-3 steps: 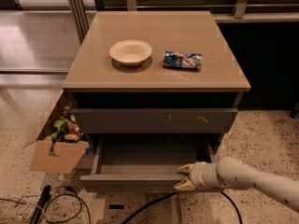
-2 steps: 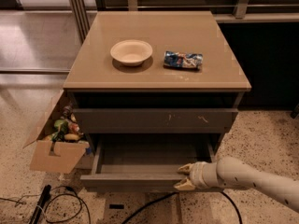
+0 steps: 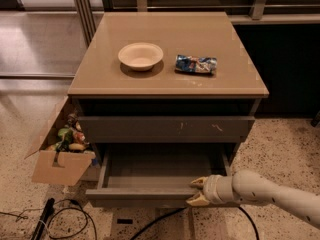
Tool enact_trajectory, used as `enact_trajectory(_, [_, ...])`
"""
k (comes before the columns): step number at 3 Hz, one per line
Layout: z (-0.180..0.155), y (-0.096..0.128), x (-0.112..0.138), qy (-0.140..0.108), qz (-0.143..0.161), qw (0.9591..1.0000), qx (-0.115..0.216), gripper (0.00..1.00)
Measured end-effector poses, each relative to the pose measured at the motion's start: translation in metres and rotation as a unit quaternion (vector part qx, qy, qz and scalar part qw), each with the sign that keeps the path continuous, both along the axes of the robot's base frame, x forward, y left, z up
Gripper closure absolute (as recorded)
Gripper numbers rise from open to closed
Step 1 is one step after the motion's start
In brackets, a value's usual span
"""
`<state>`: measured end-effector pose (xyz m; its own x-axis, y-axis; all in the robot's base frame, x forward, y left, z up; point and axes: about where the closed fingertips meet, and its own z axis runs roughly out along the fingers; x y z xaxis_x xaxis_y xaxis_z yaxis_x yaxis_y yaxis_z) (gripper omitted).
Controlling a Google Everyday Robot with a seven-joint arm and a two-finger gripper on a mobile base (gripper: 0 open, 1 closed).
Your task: Open middle drawer
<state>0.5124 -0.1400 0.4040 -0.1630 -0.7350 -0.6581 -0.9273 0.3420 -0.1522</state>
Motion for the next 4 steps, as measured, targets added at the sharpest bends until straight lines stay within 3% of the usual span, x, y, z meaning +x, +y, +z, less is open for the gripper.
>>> enact_trajectory(1, [0.0, 0.0, 0.0, 0.0, 0.0, 1.0, 0.0, 0.55])
enact_trajectory(3, [0.0, 0.0001, 0.0, 0.0, 0.0, 1.0, 0.0, 0.08])
enact_trajectory(4, [0.0, 0.0001, 0.0, 0.0, 0.0, 1.0, 0.0, 0.0])
